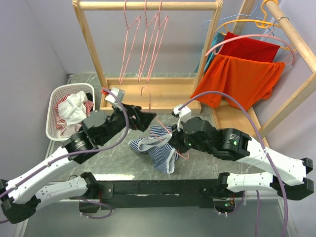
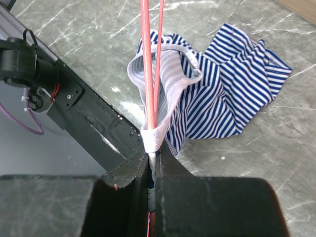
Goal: Remove the tank top from the hanger
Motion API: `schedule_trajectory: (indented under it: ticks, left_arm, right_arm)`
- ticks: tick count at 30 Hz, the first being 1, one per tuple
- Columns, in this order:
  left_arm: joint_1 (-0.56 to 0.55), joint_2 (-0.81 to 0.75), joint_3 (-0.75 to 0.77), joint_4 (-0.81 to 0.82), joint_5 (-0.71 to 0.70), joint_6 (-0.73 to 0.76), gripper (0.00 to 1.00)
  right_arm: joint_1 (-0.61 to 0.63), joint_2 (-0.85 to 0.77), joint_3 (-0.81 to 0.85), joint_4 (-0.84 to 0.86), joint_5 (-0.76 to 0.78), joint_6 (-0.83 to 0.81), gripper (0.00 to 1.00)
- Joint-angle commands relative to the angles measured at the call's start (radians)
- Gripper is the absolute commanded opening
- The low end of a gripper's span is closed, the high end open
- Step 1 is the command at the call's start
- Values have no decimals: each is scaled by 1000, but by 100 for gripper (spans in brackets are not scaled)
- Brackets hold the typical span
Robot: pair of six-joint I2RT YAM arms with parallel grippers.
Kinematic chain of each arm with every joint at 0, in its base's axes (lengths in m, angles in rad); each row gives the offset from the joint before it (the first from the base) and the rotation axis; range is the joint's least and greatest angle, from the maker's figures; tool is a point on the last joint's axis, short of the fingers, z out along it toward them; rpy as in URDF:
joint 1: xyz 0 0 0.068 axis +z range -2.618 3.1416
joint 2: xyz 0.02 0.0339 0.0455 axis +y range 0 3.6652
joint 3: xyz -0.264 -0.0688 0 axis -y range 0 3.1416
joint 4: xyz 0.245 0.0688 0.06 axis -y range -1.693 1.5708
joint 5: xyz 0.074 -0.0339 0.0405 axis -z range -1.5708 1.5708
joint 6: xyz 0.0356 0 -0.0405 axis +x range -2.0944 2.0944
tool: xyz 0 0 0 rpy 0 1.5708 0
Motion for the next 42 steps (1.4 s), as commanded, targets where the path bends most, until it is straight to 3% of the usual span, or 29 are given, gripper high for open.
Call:
schedule_trajectory:
  ticks: [1, 5, 9, 17, 20, 21, 22, 23, 27, 34, 42]
  left_arm:
    - [-14, 69, 41, 101, -100, 56, 92]
    - [-19, 85, 22, 155, -146, 79, 86]
    - [-19, 88, 14, 172, -172, 91, 45]
    - [-19, 103, 38, 152, -177, 87, 5]
    - [-19, 109, 43, 147, -180, 79, 1]
    - [-17, 111, 43, 147, -181, 79, 1]
    - [-17, 114, 44, 146, -183, 82, 1]
    - [-17, 114, 46, 146, -186, 82, 1]
    - [-17, 119, 60, 132, -226, 102, 1]
    - [-19, 119, 72, 112, -267, 153, 1]
    - [-19, 94, 58, 72, -215, 154, 1]
  right_arm:
    - [-6, 5, 16, 52, -23, -15, 0]
    - [-5, -18, 11, 60, -45, -17, 0]
    - [-5, -37, 4, 63, -46, -14, 0]
    - [-6, -30, -3, 64, -58, -14, 0]
    - [-6, -33, -6, 64, -57, -9, 2]
    - [-5, -36, -7, 64, -51, -8, 7]
    - [-6, -43, -12, 64, -45, -5, 29]
    - [-6, -55, -21, 66, -42, 0, 41]
    - [-5, -89, -38, 52, -28, 26, 59]
    - [-5, -158, -67, 53, 1, 40, 58]
    - [-6, -184, -47, 64, 247, 80, 51]
